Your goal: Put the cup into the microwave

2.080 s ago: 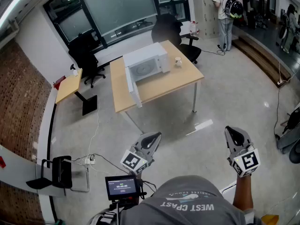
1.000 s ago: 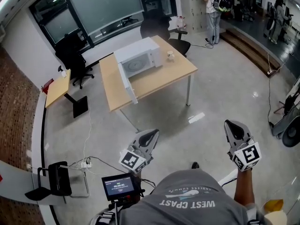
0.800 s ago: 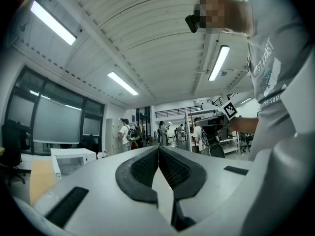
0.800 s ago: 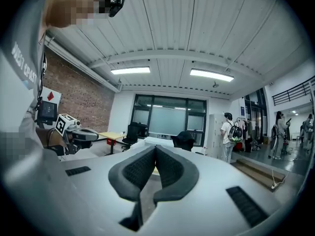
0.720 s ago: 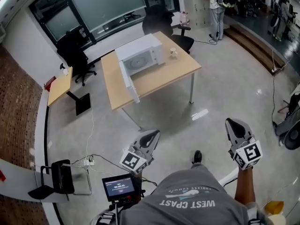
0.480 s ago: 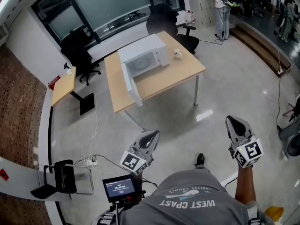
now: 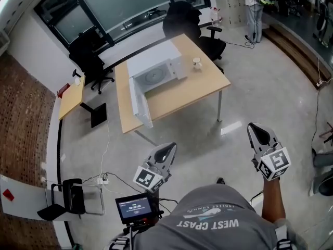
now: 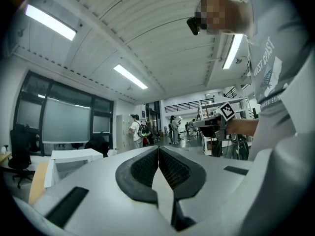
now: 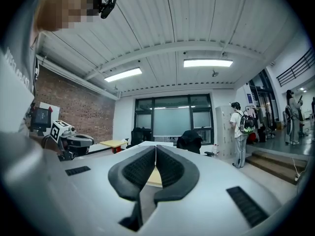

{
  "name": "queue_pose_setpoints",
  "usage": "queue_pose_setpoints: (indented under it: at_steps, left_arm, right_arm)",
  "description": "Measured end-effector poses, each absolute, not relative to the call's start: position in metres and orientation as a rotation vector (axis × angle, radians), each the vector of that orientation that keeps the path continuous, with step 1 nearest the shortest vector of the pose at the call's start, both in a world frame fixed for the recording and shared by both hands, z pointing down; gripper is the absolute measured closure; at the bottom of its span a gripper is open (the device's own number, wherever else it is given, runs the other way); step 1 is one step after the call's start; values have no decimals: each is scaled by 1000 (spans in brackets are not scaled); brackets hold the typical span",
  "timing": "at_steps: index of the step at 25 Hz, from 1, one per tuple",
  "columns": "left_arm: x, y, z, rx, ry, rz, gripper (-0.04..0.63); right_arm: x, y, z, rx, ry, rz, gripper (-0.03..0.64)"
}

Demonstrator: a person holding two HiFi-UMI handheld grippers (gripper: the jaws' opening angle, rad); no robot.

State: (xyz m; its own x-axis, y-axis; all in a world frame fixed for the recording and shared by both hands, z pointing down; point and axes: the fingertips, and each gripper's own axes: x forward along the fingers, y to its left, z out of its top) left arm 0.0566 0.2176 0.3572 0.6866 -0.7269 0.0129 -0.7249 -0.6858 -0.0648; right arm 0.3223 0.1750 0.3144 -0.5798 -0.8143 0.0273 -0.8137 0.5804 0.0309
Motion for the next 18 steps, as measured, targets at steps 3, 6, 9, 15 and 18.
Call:
queue_pose_setpoints:
  at_steps: [3,6,9,15,18]
  left_arm:
    - [78,191,352,-2818,1246,-55,574]
    - [98,173,352,-2812,1271,-73,574]
    - [112,158,357,-2814,1277,-100,574]
    - [117,130,364,-2836,1323,-121,574]
    - [112,110,374,-2853,1327,-134,574]
  right_arm:
    - [338,143,311,1375,-2772,-19,598]
    - [355,116,313,1354,-2786,-6,598]
    - [366,94,322,1341,-2800,18,598]
    - [373,61,346,1320,-2797,93,598]
    - [367,41,356,1309,-2787,120,598]
